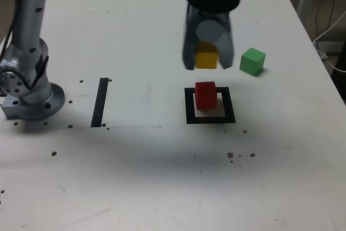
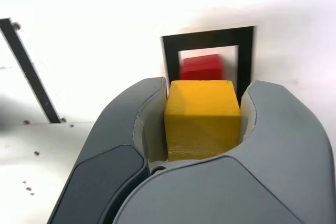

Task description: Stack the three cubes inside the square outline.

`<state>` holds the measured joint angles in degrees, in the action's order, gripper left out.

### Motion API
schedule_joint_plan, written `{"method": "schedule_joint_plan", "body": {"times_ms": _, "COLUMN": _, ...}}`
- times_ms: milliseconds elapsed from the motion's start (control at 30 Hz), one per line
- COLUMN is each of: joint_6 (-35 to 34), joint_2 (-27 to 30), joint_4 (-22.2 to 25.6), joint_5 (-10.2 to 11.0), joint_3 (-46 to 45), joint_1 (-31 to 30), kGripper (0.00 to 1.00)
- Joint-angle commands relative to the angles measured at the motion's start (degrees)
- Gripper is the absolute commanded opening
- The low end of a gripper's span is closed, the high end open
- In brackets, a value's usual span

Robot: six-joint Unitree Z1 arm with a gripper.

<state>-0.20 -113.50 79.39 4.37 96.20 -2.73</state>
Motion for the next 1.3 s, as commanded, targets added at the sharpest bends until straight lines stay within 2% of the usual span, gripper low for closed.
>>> {"method": "schedule_joint_plan", "body": {"times_ms": 0, "joint_6": -0.33, "joint_2": 0.63, "joint_4": -0.52, "joint_5": -0.46, "joint_3": -1.01, "joint_1": -0.08, "kGripper": 0.28}}
{"method": "schedule_joint_plan", "body": {"times_ms": 467, "joint_6": -0.71, "joint_2": -1.74, "joint_4": -7.27, "joint_5": -2.50, "joint_3": -5.00, "joint_1": -0.08, "kGripper": 0.28}}
{"method": "schedule_joint_plan", "body": {"times_ms": 1100, "joint_6": -0.77, "joint_2": -3.98, "joint_4": -9.29, "joint_5": -3.57, "joint_3": -6.03, "joint_1": 0.22, "kGripper": 0.29}}
{"method": "schedule_joint_plan", "body": {"times_ms": 1167, "joint_6": -0.63, "joint_2": -4.09, "joint_4": -9.62, "joint_5": -3.57, "joint_3": -6.29, "joint_1": 0.27, "kGripper": 0.40}}
{"method": "schedule_joint_plan", "body": {"times_ms": 1267, "joint_6": -0.39, "joint_2": -4.13, "joint_4": -10.17, "joint_5": -3.71, "joint_3": -7.03, "joint_1": 0.37, "kGripper": 0.72}}
